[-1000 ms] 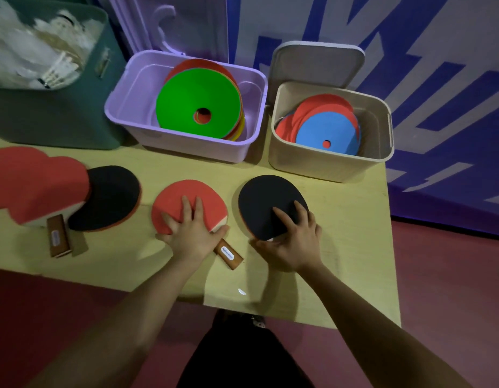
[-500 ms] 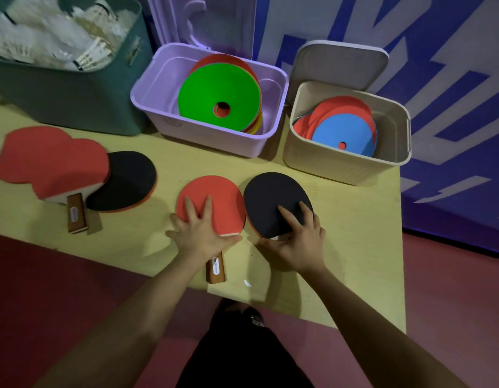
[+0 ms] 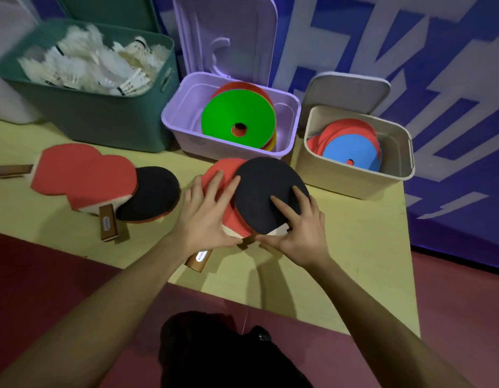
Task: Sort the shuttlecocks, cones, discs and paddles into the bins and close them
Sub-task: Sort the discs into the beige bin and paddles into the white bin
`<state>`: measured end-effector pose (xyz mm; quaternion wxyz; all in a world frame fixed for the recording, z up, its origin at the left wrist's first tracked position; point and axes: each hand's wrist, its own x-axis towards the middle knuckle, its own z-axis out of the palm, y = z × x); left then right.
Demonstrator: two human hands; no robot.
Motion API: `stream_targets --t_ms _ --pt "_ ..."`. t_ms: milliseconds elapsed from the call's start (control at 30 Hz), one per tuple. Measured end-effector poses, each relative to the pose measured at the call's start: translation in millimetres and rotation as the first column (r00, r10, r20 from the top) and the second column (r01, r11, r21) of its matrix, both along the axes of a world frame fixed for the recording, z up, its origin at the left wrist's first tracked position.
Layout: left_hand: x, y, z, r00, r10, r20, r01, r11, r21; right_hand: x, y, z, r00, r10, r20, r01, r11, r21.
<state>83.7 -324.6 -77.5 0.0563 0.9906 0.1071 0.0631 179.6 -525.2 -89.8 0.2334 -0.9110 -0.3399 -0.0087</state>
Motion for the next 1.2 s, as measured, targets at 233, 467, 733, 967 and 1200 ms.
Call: stream_targets --t_ms 233,467,733,967,1200 --pt "-13 86 69 0.979 -0.1 0.178 0.099 0.995 0.017 -13 78 58 0.992 -0.013 0.124 -0.008 0.986 0.168" --pt "-29 199 139 0.958 -0.153 0.241 0.145 0.988 0.05 -42 193 116 0.961 -0.095 0.259 0.02 0.96 0.28" --pt "-32 293 178 0.938 -0.157 0.309 0.141 0.987 0.075 -37 294 150 0.956 -0.031 0.293 -0.061 0.952 0.299" --pt "-17 365 168 0.955 -0.145 0.26 0.136 0.989 0.05 -3 368 147 0.948 0.061 0.314 -0.159 0.942 0.295" --pt "-5 439 165 0.95 -0.167 0.264 0.164 0.986 0.033 8 443 143 0.95 0.07 0.305 -0.162 0.943 0.29"
